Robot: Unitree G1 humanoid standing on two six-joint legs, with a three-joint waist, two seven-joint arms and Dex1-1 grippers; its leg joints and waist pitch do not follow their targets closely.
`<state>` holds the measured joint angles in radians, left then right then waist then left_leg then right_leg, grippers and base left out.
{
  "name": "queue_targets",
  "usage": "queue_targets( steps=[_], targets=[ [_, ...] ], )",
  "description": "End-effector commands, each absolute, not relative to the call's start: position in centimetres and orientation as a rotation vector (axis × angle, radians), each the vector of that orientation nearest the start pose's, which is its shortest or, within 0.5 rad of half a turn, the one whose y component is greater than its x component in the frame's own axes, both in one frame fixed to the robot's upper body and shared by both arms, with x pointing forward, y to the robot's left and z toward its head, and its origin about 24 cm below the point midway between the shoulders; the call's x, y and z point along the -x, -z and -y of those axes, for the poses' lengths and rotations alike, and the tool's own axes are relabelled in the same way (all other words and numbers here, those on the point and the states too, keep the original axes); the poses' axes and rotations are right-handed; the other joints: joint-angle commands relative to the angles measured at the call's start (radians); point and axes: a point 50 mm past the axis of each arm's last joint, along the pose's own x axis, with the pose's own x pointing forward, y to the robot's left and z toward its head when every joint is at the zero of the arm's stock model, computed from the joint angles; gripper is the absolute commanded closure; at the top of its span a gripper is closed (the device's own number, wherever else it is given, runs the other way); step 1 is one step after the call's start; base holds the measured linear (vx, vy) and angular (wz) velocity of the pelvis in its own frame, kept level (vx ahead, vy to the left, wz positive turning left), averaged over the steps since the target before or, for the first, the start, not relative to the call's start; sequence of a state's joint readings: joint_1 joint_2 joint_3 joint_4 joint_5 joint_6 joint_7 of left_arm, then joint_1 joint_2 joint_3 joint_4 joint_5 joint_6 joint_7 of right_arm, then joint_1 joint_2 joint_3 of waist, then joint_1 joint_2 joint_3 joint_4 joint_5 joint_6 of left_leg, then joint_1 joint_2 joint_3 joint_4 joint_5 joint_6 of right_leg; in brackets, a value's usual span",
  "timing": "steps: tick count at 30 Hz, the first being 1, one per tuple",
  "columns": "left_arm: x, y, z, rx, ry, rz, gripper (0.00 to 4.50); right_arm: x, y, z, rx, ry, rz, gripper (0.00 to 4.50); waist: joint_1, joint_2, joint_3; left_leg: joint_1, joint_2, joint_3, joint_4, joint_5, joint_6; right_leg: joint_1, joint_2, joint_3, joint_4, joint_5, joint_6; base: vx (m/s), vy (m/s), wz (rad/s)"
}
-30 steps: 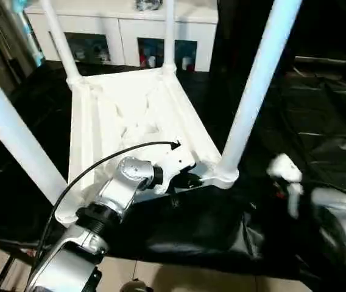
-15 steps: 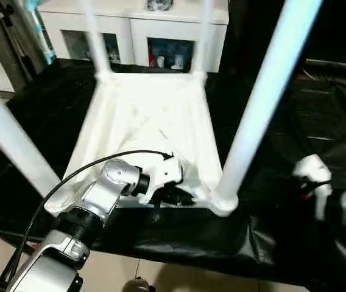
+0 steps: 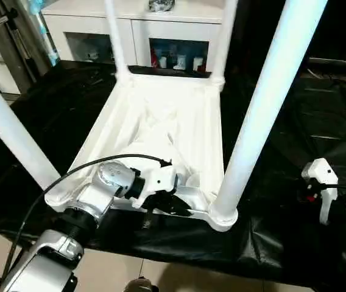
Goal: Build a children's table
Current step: Rotate leg to tighten
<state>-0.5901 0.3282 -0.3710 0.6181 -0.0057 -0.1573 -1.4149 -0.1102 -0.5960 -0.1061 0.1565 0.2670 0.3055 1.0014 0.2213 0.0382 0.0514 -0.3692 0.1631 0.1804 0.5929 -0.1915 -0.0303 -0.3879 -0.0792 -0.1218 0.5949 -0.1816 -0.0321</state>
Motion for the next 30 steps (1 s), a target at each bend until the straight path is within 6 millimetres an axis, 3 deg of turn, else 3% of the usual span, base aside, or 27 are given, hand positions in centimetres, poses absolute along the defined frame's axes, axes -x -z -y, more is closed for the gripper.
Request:
queue_targets(
  steps=[1,2,3,6,9,11,12,15,16,18,19,20,21,22,23,25,30],
  targets=[
    [-30.4,-7.6,-10.0,-0.485,1.704,-0.134,4.06,-25.4,-5.9,24.4,0.121,-0.800,-0.381,0.69,-0.006,-0.024,-0.070,0.011,0.090,-0.033,-0.064,-0.131,0.083,0.045,-0.112,0.070,-0.073,-0.259,-0.139,0.000,0.000,0.00],
    [-30.4,-7.7,-10.2,-0.476,1.707,-0.134,4.06,-25.4,-5.8,24.3,0.118,-0.799,-0.378,0.69,-0.007,-0.030,-0.069,0.009,0.089,-0.032,-0.064,-0.126,0.084,0.045,-0.112,0.070,-0.071,-0.254,-0.140,0.000,0.000,0.00],
    [-30.4,-7.7,-10.2,-0.476,1.707,-0.134,3.92,-25.4,-5.8,24.3,0.118,-0.799,-0.378,0.69,-0.004,-0.026,-0.070,0.011,0.090,-0.032,-0.063,-0.123,0.083,0.044,-0.114,0.071,-0.069,-0.253,-0.143,0.000,0.000,0.00],
    [-30.4,-8.4,-10.9,-0.428,1.665,-0.088,3.65,-26.1,-6.0,23.9,0.124,-0.742,-0.338,0.69,-0.007,-0.033,-0.069,0.009,0.091,-0.031,-0.065,-0.117,0.081,0.044,-0.114,0.071,-0.065,-0.231,-0.157,0.000,0.000,0.00],
    [-30.3,-9.4,-11.6,-0.374,1.575,0.003,3.44,-26.8,-6.4,24.1,0.138,-0.635,-0.306,0.69,-0.014,-0.034,-0.067,0.008,0.092,-0.031,-0.067,-0.124,0.065,0.043,-0.116,0.072,-0.063,-0.252,-0.156,0.000,0.000,0.00],
    [-30.4,-10.1,-12.3,-0.306,1.452,0.070,3.25,-27.2,-6.6,24.4,0.127,-0.522,-0.300,0.69,-0.021,-0.026,-0.067,0.009,0.091,-0.032,-0.068,-0.137,0.049,0.044,-0.117,0.072,-0.063,-0.274,-0.150,0.000,0.000,0.00],
    [-30.4,-10.3,-12.5,-0.288,1.416,0.088,3.20,-27.2,-6.6,24.5,0.118,-0.496,-0.300,0.69,-0.028,-0.028,-0.066,0.009,0.089,-0.031,-0.069,-0.141,0.047,0.043,-0.113,0.072,-0.067,-0.273,-0.147,0.000,0.000,0.00],
    [-31.0,-10.7,-13.9,-0.185,1.083,0.173,2.91,-27.8,-7.2,24.5,0.109,-0.299,-0.256,0.69,-0.038,-0.022,-0.066,0.007,0.090,-0.034,-0.070,-0.152,0.032,0.043,-0.108,0.073,-0.065,-0.264,-0.141,0.000,0.000,0.00],
    [-31.1,-10.7,-14.3,-0.158,1.003,0.190,2.85,-27.9,-7.4,24.5,0.108,-0.251,-0.239,0.69,-0.038,-0.021,-0.065,0.013,0.082,-0.032,-0.070,-0.170,0.030,0.041,-0.109,0.070,-0.076,-0.298,-0.128,0.000,0.000,0.00],
    [-31.1,-10.4,-15.2,-0.062,0.816,0.204,2.70,-27.8,-8.0,23.2,0.077,-0.208,-0.156,0.69,-0.045,-0.016,-0.067,0.010,0.089,-0.033,-0.072,-0.176,0.018,0.042,-0.107,0.073,-0.071,-0.271,-0.127,0.000,0.000,0.00],
    [-31.0,-10.4,-15.3,-0.019,0.772,0.210,2.54,-27.7,-8.2,22.7,0.064,-0.208,-0.131,0.42,-0.049,-0.021,-0.065,0.010,0.082,-0.034,-0.073,-0.181,0.024,0.043,-0.106,0.070,-0.076,-0.278,-0.120,0.000,0.000,0.00],
    [-30.9,-10.1,-15.8,-0.012,0.677,0.198,2.54,-27.4,-8.1,21.8,0.057,-0.227,-0.110,0.42,-0.051,-0.013,-0.066,0.009,0.083,-0.036,-0.074,-0.180,0.022,0.045,-0.107,0.071,-0.073,-0.273,-0.120,0.000,0.000,0.00],
    [-30.6,-10.0,-15.9,0.016,0.607,0.201,2.46,-27.1,-8.0,20.9,0.028,-0.239,-0.097,0.35,-0.056,-0.013,-0.065,0.010,0.086,-0.035,-0.074,-0.187,0.025,0.042,-0.104,0.073,-0.076,-0.257,-0.115,0.000,0.000,0.00],
    [-30.5,-9.5,-16.4,0.036,0.512,0.140,2.40,-26.9,-7.9,20.3,-0.010,-0.242,-0.086,0.35,-0.063,-0.013,-0.067,0.008,0.092,-0.037,-0.076,-0.191,0.024,0.047,-0.103,0.074,-0.068,-0.225,-0.122,0.000,0.000,0.00],
    [-30.4,-9.1,-16.7,0.052,0.439,0.101,2.40,-26.7,-7.7,19.8,-0.038,-0.244,-0.079,0.35,-0.065,-0.012,-0.063,0.008,0.084,-0.035,-0.076,-0.198,0.035,0.043,-0.101,0.073,-0.077,-0.243,-0.117,0.000,0.000,0.00],
    [-29.7,-8.4,-16.9,0.054,0.380,0.078,2.09,-26.3,-7.0,19.1,-0.080,-0.237,-0.087,0.01,-0.067,-0.008,-0.062,0.008,0.083,-0.036,-0.078,-0.207,0.031,0.043,-0.100,0.073,-0.081,-0.270,-0.108,0.000,0.000,0.00],
    [-28.1,-7.0,-16.2,0.017,0.347,0.068,1.71,-25.4,-5.9,18.3,-0.052,-0.216,-0.121,0.00,-0.075,-0.005,-0.056,0.011,0.082,-0.041,-0.086,-0.271,0.008,0.039,-0.096,0.073,-0.097,-0.352,-0.060,0.000,0.000,0.00]
  ],
)
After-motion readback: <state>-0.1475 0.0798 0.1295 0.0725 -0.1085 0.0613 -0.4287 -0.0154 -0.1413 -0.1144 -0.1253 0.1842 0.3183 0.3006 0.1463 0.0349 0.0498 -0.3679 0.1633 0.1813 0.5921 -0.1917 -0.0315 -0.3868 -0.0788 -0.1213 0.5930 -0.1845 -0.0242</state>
